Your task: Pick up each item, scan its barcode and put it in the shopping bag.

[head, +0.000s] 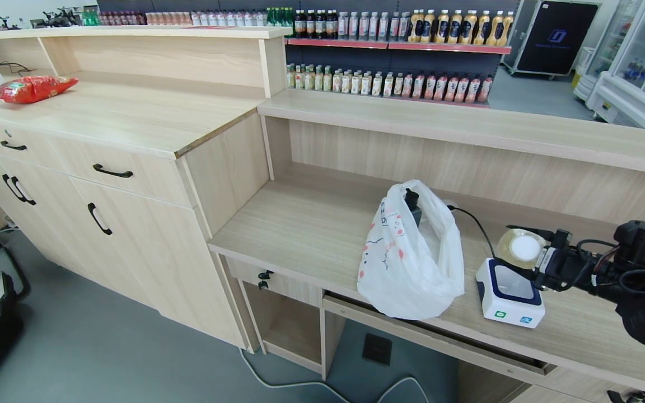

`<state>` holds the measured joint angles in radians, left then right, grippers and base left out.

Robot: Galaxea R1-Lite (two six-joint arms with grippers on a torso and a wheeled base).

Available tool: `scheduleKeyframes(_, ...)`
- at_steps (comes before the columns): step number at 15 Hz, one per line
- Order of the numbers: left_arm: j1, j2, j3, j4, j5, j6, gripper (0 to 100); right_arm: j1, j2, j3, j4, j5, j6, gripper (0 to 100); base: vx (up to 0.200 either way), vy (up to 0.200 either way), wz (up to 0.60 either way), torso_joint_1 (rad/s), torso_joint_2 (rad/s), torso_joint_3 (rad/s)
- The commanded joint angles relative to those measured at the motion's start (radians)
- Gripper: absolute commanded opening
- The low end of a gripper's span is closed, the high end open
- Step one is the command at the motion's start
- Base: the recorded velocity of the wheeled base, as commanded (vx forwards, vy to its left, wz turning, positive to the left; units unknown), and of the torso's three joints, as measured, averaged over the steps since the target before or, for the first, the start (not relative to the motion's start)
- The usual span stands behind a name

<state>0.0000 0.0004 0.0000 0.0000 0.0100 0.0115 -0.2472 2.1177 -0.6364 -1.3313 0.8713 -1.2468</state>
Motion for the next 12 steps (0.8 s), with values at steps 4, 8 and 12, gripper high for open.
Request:
scheduleKeyframes(4, 0.000, 0.000, 0.000, 0.000, 0.001, -0.001, 0, -0.001, -0.016, -0.003, 0.001, 0.000, 0.007, 0, 0.000, 0.000, 0.00, 0.000, 0.00, 0.000)
scheduleKeyframes(8, 0.000, 0.000, 0.000, 0.000, 0.001, -0.001, 0, -0.086, -0.328, 0.072, 0.098, -0.029, 0.426, 0, 0.000, 0.000, 0.00, 0.000, 0.00, 0.000)
scheduleKeyframes(12, 0.000, 0.000, 0.000, 0.000, 0.001, -0.001, 0, -0.175, -0.640, 0.096, 0.469, -0.339, 0.848, 0, 0.000, 0.000, 0.00, 0.000, 0.00, 0.000)
